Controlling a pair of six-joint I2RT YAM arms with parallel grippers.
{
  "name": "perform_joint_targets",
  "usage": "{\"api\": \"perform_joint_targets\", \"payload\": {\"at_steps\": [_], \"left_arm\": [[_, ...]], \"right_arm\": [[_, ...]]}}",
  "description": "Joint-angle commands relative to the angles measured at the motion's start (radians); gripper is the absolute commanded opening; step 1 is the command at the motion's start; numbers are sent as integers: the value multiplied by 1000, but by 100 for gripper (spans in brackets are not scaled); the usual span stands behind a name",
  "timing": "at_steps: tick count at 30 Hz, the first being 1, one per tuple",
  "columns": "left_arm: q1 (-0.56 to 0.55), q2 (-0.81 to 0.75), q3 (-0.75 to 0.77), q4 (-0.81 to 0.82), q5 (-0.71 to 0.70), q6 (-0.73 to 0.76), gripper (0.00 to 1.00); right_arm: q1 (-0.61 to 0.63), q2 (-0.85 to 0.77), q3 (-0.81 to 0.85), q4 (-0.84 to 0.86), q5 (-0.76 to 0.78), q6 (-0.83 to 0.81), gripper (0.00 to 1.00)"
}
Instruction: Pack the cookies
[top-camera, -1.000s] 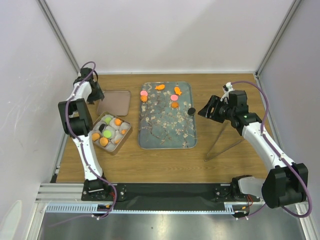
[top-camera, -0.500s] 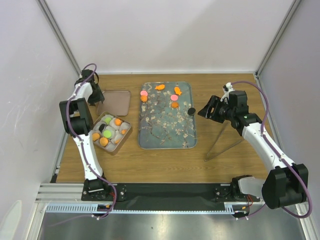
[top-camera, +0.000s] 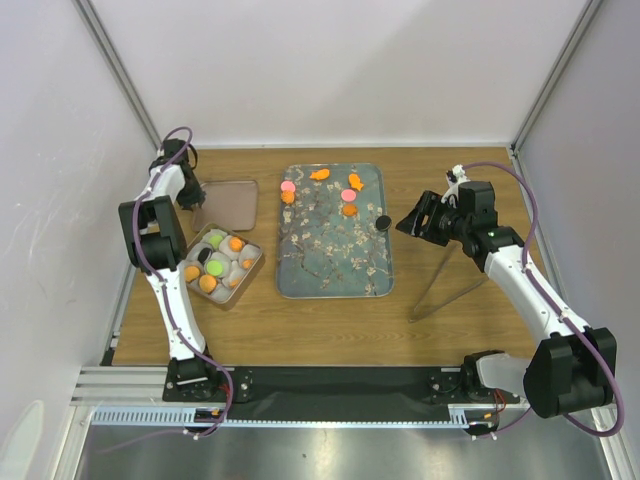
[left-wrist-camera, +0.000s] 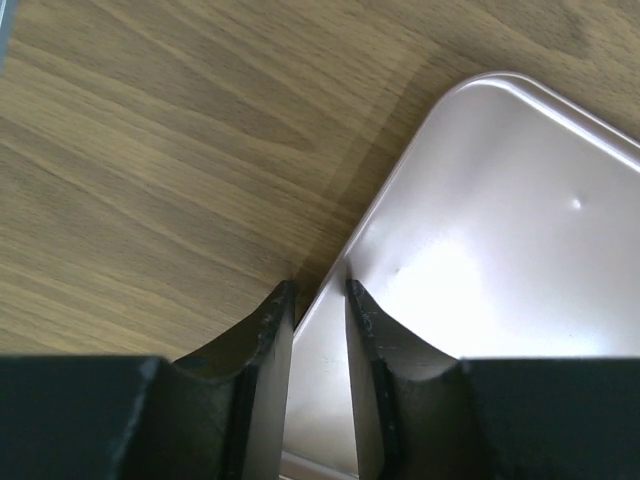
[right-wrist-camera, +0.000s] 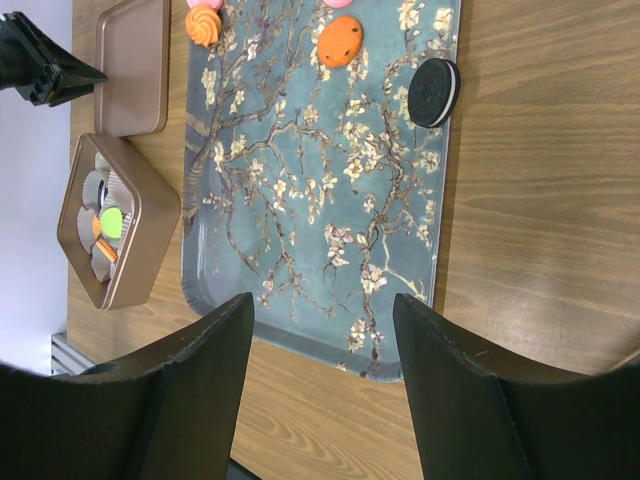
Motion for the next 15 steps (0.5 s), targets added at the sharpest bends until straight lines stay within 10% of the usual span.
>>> {"api": "perform_joint_targets", "payload": {"at_steps": [1,15], "left_arm": [[-1,-5,-10,33,5,-40,31],[1,-25,-27,42,8,-65,21]], "right_arm": [[-2,-28,-4,31,-11,-7,64],[-2,-29,-6,34,-16,-7,64]]}}
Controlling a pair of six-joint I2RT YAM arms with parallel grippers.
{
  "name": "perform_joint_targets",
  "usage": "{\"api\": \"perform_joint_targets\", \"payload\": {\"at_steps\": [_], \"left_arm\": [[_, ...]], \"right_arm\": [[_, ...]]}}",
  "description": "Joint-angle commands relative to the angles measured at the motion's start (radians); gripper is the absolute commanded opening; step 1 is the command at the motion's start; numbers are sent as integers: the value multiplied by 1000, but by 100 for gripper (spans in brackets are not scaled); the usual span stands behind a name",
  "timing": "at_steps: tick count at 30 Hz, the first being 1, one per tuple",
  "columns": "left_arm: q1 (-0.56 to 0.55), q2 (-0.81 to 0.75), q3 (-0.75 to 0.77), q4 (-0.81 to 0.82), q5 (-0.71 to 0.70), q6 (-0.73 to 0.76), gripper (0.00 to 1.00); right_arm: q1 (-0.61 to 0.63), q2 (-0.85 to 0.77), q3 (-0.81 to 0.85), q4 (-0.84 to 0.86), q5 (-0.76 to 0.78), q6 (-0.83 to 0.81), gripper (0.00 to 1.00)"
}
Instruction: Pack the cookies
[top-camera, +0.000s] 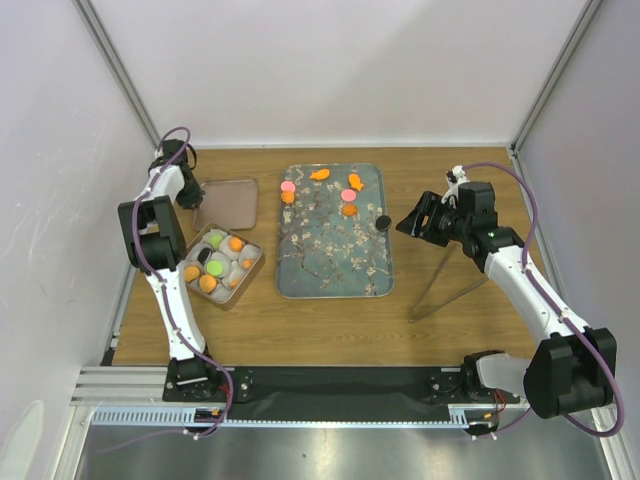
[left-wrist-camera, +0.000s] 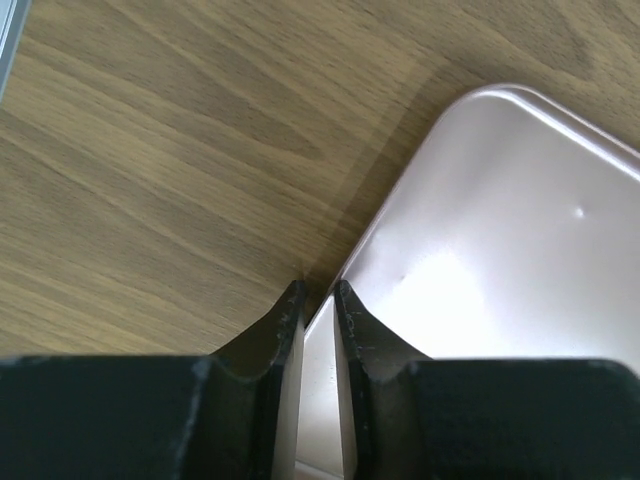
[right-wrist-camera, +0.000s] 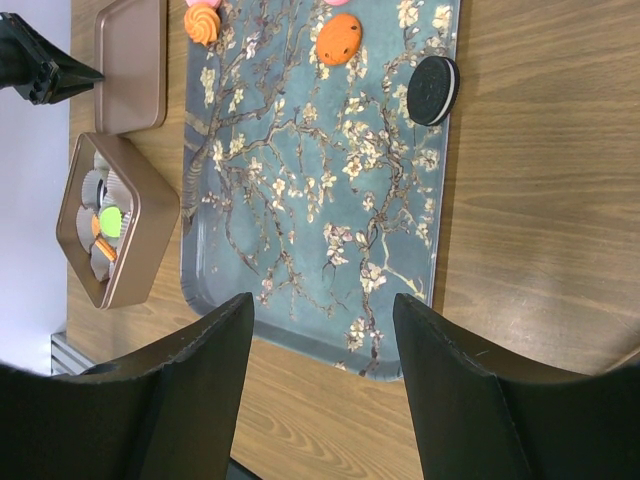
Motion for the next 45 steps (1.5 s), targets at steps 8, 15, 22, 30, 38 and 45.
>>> {"api": "perform_joint_targets", "payload": {"at_steps": [8,15,22,30,38,45], "left_arm": [[-2,-32,-17,28,6,-4,15],[-2,-32,-12,24,6,7,9],[-2,-51,-6,24,12,4,1],[0,-101,1,29,12,-10,1],[0,-152,6,37,32,-31,0],[0,-183,12,29,46,-36,0]], "right_arm": [[-4,-24,-1,37,-14,-7,64],[-4,-23,-1,34,-13,-8,64],[-4,-20,0,32,-11,-8,64],[-4,-15,2,34,-6,-8,64],[-4,-12,0,32,0,-11,64],[-2,-5,0,34,4,-13,64]]}}
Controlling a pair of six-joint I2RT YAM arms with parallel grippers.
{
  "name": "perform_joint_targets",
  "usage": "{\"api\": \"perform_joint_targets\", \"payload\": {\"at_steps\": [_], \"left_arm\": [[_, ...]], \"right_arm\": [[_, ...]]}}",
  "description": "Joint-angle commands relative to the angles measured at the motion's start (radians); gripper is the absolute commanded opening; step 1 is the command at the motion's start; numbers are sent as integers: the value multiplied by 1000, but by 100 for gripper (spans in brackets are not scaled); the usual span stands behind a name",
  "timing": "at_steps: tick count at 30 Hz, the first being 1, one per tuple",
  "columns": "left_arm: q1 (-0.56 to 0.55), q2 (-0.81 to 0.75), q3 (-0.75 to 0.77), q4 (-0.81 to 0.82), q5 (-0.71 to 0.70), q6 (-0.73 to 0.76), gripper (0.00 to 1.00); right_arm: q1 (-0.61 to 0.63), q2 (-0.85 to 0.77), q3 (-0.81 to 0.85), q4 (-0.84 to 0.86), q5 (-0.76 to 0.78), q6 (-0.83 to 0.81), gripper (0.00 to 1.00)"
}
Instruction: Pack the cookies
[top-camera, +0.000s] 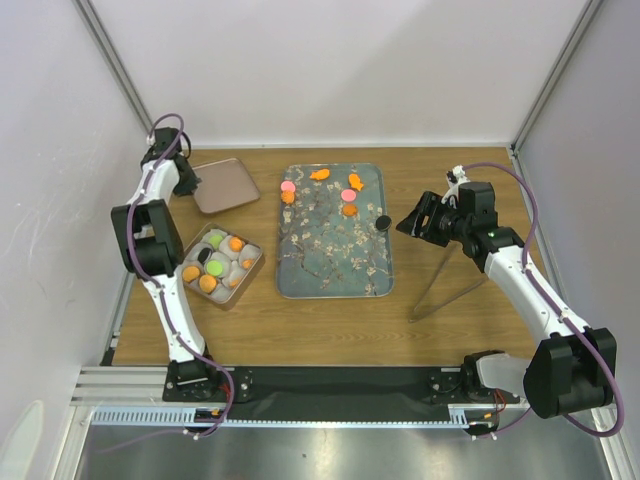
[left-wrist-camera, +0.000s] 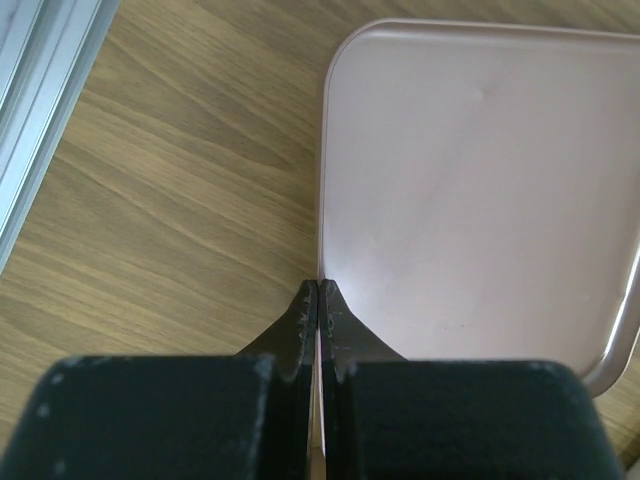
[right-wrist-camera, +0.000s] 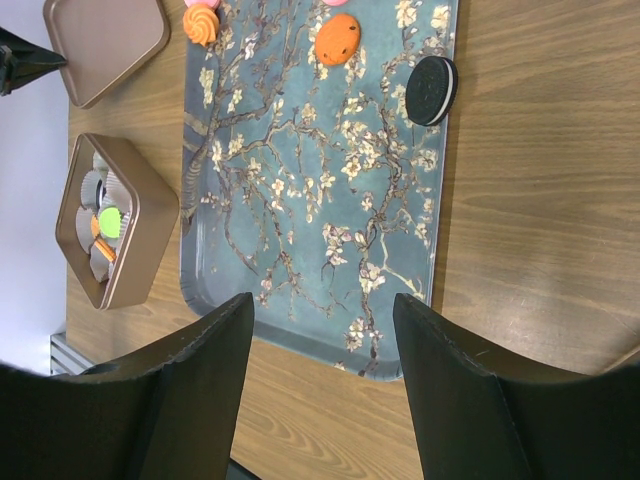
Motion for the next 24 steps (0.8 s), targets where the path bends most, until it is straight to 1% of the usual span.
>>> {"api": "perform_joint_targets", "payload": {"at_steps": [1,10,16,20,24], "left_arm": [[0,-88,12,12,30,-25,0],[0,-145,11,1,65,-42,0],[-2,-214,-44,15,123,-86,0],[-6,-272,-113,33,182,-108,0],[-26,-341,-179,42,220,-115,0]], "right_arm": [[-1,-5,1,34,4,-11,64],[4,6,1,40,7,-13,64],[12,15,3,52,-3,-17,65],[24,18,9,63,-32,-28,69],[53,21,40,70,-38,-33,75]]}}
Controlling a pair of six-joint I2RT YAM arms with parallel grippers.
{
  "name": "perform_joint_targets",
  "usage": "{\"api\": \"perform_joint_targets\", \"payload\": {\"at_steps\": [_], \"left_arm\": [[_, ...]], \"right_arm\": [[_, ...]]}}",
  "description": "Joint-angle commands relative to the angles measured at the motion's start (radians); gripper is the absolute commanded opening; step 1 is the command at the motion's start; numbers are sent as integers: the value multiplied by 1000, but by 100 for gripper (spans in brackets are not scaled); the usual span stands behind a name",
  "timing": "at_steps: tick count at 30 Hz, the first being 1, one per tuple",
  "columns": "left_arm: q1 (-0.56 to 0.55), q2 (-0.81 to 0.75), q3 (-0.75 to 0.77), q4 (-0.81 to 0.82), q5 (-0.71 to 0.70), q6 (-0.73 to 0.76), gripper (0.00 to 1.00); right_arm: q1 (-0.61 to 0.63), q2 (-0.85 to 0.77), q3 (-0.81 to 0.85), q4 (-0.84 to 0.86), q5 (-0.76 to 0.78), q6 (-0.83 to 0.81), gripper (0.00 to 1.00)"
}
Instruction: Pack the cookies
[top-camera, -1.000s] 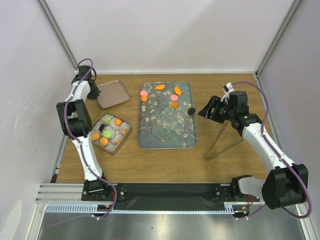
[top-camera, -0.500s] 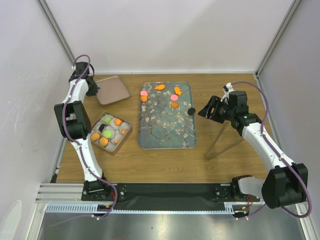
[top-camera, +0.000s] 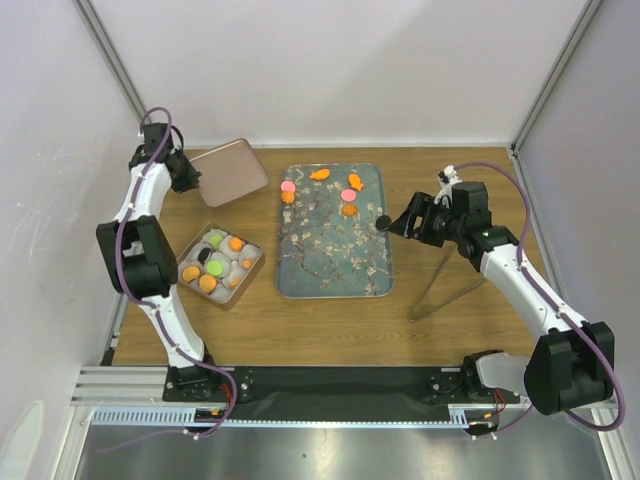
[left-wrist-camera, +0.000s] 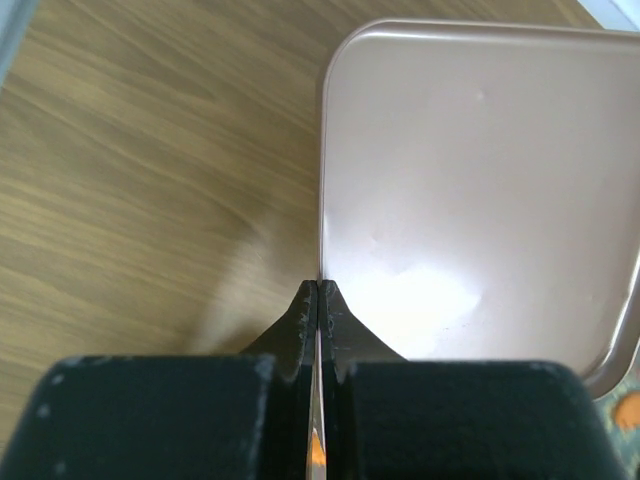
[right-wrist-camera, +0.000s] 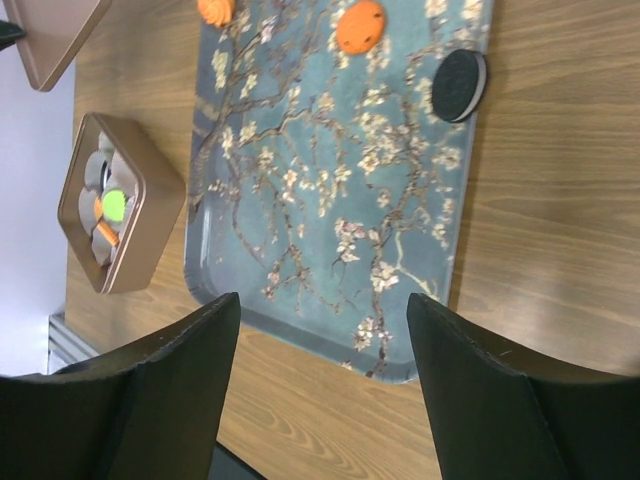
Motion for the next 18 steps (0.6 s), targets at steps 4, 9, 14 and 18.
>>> {"api": "perform_joint_targets", "payload": {"at_steps": [4,9,14,18], "left_arm": [[-59,-204,-134,67,94,-51,0],[-111,-339,-286,102,120,-66,0],[-193,-465,-424,122,123,-71,0],[-259,-572,-519,138,137,-75,0]], "right_arm": [[73,19,81,61,-37,-4,79],[168,82,151,98,-6,-6,87],[201,191,263,135,-72,-18,91],[204,291,355,152,-134,-17,93]]}}
